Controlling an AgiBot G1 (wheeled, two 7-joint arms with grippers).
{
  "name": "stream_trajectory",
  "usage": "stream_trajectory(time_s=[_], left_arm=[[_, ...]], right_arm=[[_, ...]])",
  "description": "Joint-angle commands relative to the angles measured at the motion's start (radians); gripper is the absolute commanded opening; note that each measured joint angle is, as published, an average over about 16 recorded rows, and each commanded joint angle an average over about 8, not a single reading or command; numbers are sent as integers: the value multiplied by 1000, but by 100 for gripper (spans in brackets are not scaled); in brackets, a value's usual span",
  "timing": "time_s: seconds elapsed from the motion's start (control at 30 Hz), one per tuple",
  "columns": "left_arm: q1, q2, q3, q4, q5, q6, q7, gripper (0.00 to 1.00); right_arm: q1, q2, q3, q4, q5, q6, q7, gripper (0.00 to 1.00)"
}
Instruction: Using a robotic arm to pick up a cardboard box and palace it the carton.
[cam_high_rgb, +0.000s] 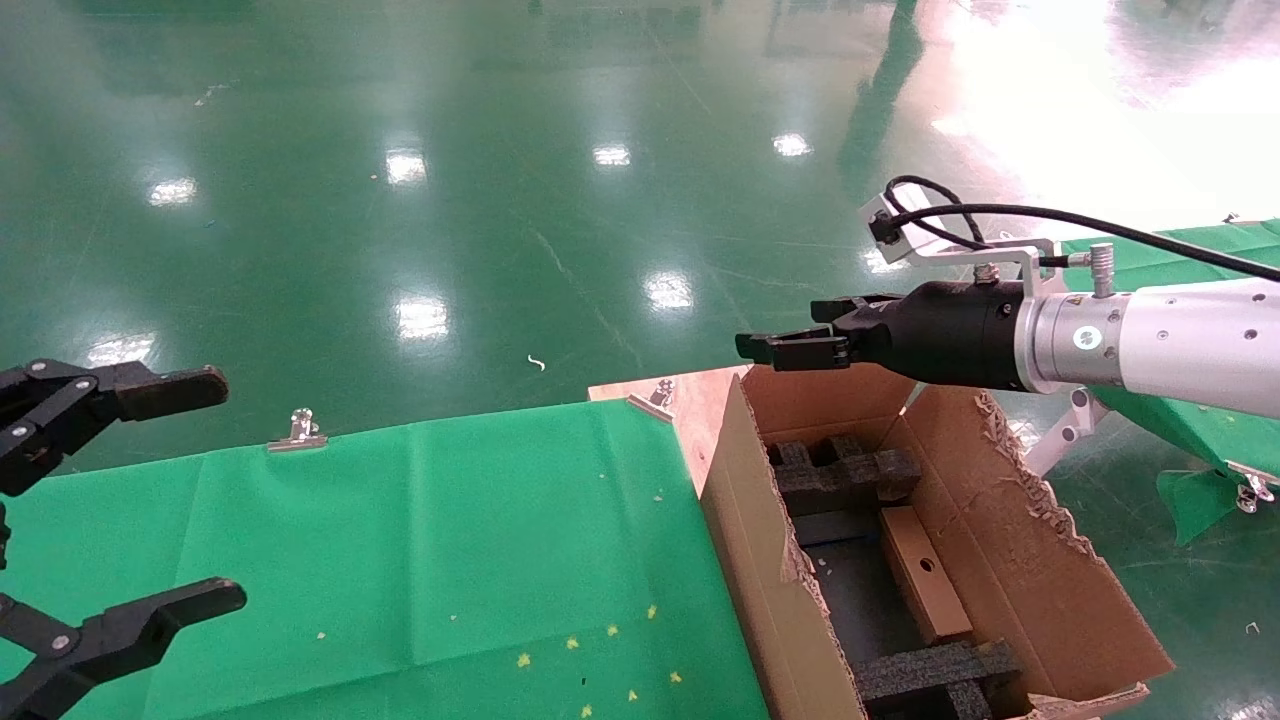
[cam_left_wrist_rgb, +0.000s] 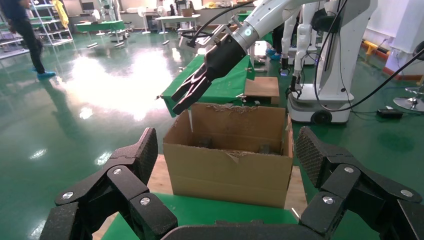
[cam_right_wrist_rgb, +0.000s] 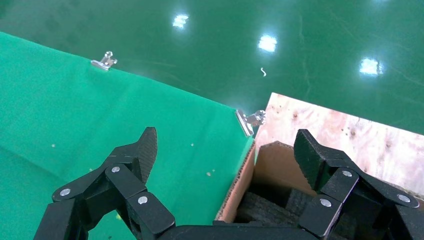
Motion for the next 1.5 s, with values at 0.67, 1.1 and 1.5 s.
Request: stream_trajectory(time_s=[0.67, 1.1, 1.5], left_arm=[[0, 0, 0, 0, 0, 0, 0, 100], [0, 0, 0, 0, 0, 0, 0, 100], [0, 0, 0, 0, 0, 0, 0, 100]], right_arm=[[-285, -60, 470, 5, 19, -287, -192, 100], [-488, -102, 807, 12, 35, -492, -330, 100], [-675, -141, 1117, 19, 50, -682, -457, 100]])
